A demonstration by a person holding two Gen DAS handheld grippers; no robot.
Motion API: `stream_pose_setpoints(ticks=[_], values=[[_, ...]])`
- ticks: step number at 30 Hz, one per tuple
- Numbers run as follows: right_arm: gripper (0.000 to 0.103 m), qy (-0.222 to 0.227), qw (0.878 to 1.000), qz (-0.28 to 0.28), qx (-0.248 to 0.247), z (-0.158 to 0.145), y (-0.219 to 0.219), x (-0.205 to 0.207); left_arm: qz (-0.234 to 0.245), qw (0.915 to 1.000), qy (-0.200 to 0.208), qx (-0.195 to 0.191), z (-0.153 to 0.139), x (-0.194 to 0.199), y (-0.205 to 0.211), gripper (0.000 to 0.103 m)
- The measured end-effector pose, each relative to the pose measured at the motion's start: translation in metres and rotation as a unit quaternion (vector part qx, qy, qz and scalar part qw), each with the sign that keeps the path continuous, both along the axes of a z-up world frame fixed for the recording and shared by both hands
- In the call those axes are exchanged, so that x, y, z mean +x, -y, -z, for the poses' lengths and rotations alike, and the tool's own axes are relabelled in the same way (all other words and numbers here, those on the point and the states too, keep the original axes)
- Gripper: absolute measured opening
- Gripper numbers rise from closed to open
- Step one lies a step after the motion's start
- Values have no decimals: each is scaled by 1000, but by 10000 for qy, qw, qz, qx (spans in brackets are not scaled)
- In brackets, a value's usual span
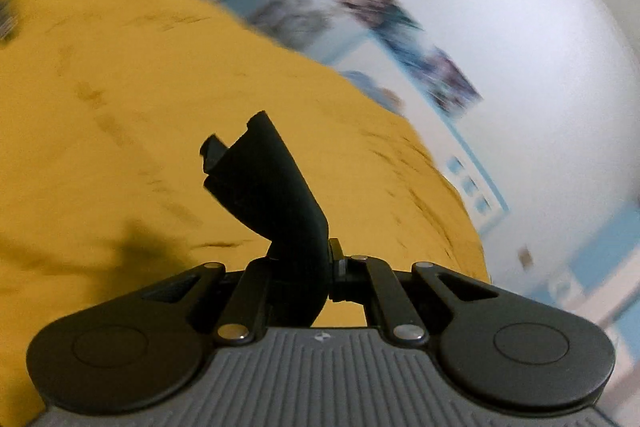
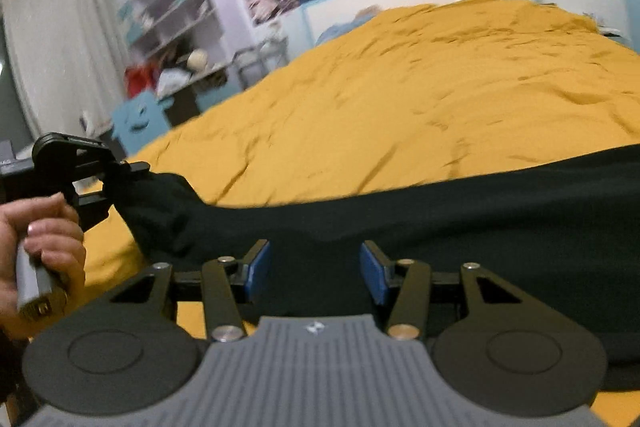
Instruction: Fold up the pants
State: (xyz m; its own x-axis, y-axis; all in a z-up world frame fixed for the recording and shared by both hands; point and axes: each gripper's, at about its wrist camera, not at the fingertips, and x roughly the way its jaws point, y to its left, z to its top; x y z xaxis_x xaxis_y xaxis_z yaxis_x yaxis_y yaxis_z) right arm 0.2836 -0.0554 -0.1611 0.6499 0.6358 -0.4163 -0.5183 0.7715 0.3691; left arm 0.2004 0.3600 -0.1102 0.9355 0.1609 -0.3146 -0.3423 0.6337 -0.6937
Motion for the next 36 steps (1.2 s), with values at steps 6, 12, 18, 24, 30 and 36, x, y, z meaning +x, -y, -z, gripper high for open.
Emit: stream_pose_setpoints(ticks=[6,12,18,24,30,36], values=[[47,196,9971,706,185,-15,60,-3,1154,9812,-21,1549,-44,33,108,8],[47,134,9902,1346,337,-17,115,-2,2482,9348,-1182,2249,-3,78,212,17],[48,-119,9847,1684,429,-7,147,1,3259,8782,-1761,3025,40,68,268,61],[48,-293,9867,1506,535,-4,139,9,3156,9241,-871,1971,9,7,196,82],[48,-639,9962,571,181,-9,83,23,1357,9806,-1210,727,18,-5,85,85],[47,-725,9957,419,-392,-4,39,58,1518,9785,-1356,322,39,11,67,78]])
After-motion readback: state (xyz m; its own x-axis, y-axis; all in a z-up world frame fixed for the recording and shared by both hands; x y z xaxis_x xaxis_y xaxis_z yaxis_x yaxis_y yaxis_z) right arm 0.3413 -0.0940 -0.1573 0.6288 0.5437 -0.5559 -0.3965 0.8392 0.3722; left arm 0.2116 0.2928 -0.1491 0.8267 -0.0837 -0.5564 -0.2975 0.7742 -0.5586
